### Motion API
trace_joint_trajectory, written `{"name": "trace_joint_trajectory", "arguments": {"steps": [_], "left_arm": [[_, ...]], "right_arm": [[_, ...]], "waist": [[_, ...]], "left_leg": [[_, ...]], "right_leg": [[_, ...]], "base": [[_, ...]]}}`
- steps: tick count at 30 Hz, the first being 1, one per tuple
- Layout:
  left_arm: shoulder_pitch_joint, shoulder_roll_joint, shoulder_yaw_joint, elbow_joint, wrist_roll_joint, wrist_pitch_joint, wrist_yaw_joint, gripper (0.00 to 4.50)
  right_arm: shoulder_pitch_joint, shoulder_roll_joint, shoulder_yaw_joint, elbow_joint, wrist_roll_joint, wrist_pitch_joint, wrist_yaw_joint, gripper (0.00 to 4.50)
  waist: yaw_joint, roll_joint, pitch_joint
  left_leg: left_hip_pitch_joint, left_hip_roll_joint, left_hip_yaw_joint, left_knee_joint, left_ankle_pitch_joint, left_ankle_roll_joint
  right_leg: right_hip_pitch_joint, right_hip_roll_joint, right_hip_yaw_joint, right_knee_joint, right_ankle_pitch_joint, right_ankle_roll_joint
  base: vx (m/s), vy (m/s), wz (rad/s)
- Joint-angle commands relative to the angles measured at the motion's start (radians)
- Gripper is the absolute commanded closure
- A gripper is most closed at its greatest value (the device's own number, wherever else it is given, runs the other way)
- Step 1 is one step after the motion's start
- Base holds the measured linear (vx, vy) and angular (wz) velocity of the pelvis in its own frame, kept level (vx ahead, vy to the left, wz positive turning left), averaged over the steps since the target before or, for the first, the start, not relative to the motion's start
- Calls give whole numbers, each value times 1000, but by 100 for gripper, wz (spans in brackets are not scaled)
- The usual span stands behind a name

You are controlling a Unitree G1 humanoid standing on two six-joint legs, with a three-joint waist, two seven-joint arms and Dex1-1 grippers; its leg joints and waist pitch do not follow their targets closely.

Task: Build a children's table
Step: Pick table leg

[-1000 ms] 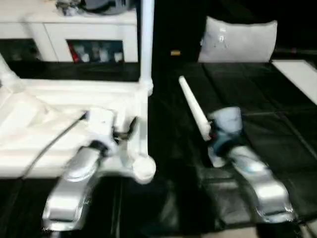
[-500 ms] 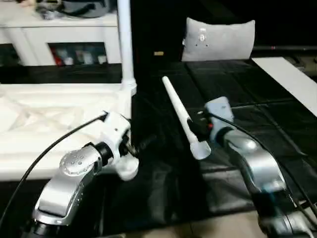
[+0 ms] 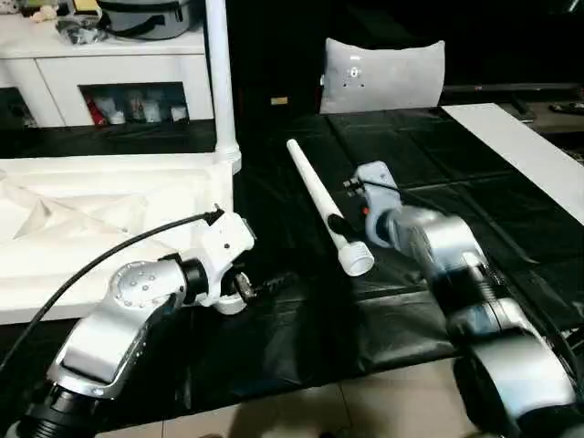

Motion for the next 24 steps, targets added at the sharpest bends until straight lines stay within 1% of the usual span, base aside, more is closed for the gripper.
{"name": "trace_joint_trajectory", "arguments": {"steps": [1,2,3,4,5,6,7,9,10,11,12,13,14,15,16,17,18,19,20,21,22,23,24], "left_arm": [[-11,7,0,5,10,-9,-5,0],[-12,7,1,5,11,-10,-5,0],[-12,7,2,5,12,-10,-4,0],[-13,6,2,5,12,-9,-3,0],[-13,6,2,5,12,-9,-3,0],[-14,5,3,5,11,-8,-2,0],[-14,5,3,5,11,-7,-1,0],[-16,5,2,6,9,-5,0,0],[-18,5,3,7,9,-5,1,0],[-18,5,3,9,8,-4,2,0],[-18,5,5,10,7,-4,3,0],[-18,4,5,12,7,-4,4,0],[-17,5,6,12,7,-4,4,0],[-17,5,6,13,7,-4,4,0],[-17,6,7,15,6,-4,4,0],[-18,6,7,16,6,-4,3,0],[-18,6,7,16,6,-4,3,0],[-18,7,7,17,6,-4,3,0],[-20,7,7,18,6,-4,2,0],[-21,7,6,20,7,-4,1,0],[-22,7,5,21,7,-5,0,0],[-22,7,5,21,7,-5,0,0],[-23,7,5,23,7,-6,-1,0]], "right_arm": [[-28,8,-22,53,12,-12,-2,40],[-49,20,-24,103,17,-32,10,51],[-57,25,-25,124,17,-45,14,65],[-62,29,-28,140,19,-54,16,65],[-62,30,-28,143,19,-55,16,76],[-75,38,-33,188,16,-81,11,92],[-81,40,-35,208,13,-92,9,92],[-96,43,-39,252,10,-112,9,116],[-103,45,-43,274,10,-119,10,124],[-107,48,-46,292,10,-125,10,124],[-117,50,-48,326,6,-136,8,135],[-122,50,-47,343,3,-141,8,147],[-125,49,-46,356,1,-140,10,147],[-125,49,-45,359,-1,-139,10,165],[-125,47,-42,363,-4,-132,11,171],[-128,47,-42,371,-6,-133,11,180],[-129,46,-41,373,-8,-133,11,192],[-130,46,-40,375,-9,-133,12,202],[-136,43,-38,386,-15,-136,15,202],[-137,41,-38,388,-16,-133,17,213],[-141,39,-37,397,-17,-133,21,213],[-141,39,-37,397,-17,-133,21,228],[-144,35,-38,405,-18,-133,22,238]], "waist": [[-2,-1,-47],[1,7,-48],[0,9,-50],[-1,9,-48],[2,7,-50],[2,8,-51],[3,8,-51],[5,5,-53],[7,7,-55],[7,6,-56],[8,7,-57],[8,5,-59],[9,6,-61],[10,6,-63],[12,6,-64],[12,7,-67],[14,7,-71],[15,7,-70],[17,12,-70],[18,10,-69],[18,10,-67],[20,12,-65],[21,11,-62]], "left_leg": [[5,24,4,-86,-375,-35],[4,25,3,-87,-361,-36],[4,27,3,-86,-360,-38],[1,27,3,-89,-361,-38],[1,28,4,-88,-346,-37],[0,29,5,-89,-337,-36],[-2,28,7,-89,-324,-34],[-1,30,10,-88,-309,-32],[-3,31,12,-88,-290,-30],[-4,32,12,-88,-278,-30],[-7,32,14,-88,-259,-27],[-11,33,15,-87,-243,-25],[-15,32,17,-84,-219,-24],[-15,32,18,-83,-204,-22],[-15,32,21,-81,-172,-16],[-19,32,22,-79,-132,-12],[-18,32,25,-76,-91,-5],[-17,31,26,-76,-77,-1],[-16,31,27,-76,-61,4],[-16,33,28,-77,-65,4],[-15,34,28,-78,-75,2],[-12,35,29,-79,-100,-5],[-10,37,29,-81,-128,-12]], "right_leg": [[30,-63,25,-99,-549,-116],[32,-63,26,-93,-529,-125],[30,-64,27,-89,-516,-134],[33,-63,26,-89,-500,-141],[34,-64,28,-85,-479,-145],[35,-65,29,-84,-466,-149],[37,-64,30,-81,-448,-158],[35,-64,31,-77,-425,-169],[38,-63,33,-74,-399,-175],[39,-64,33,-71,-381,-181],[42,-63,34,-66,-346,-193],[44,-63,33,-63,-324,-203],[45,-63,36,-57,-289,-212],[46,-63,36,-55,-267,-217],[47,-61,37,-51,-217,-226],[53,-60,37,-43,-162,-238],[55,-58,36,-38,-98,-251],[55,-58,36,-36,-75,-258],[57,-57,35,-34,-47,-268],[58,-58,34,-35,-48,-273],[58,-58,33,-36,-61,-273],[57,-59,33,-40,-96,-269],[56,-59,33,-43,-136,-261]], "base": [[0,0,0],[0,0,0],[0,0,0],[0,0,0],[0,0,0],[0,0,0],[0,0,0],[0,0,0],[0,0,0],[0,0,0],[0,0,0],[0,0,0],[56,-14,0],[56,-14,0],[67,-19,1],[66,-17,0],[66,-17,0],[58,-13,0],[0,0,0],[0,0,0],[0,0,0],[0,0,0],[0,0,0]]}}
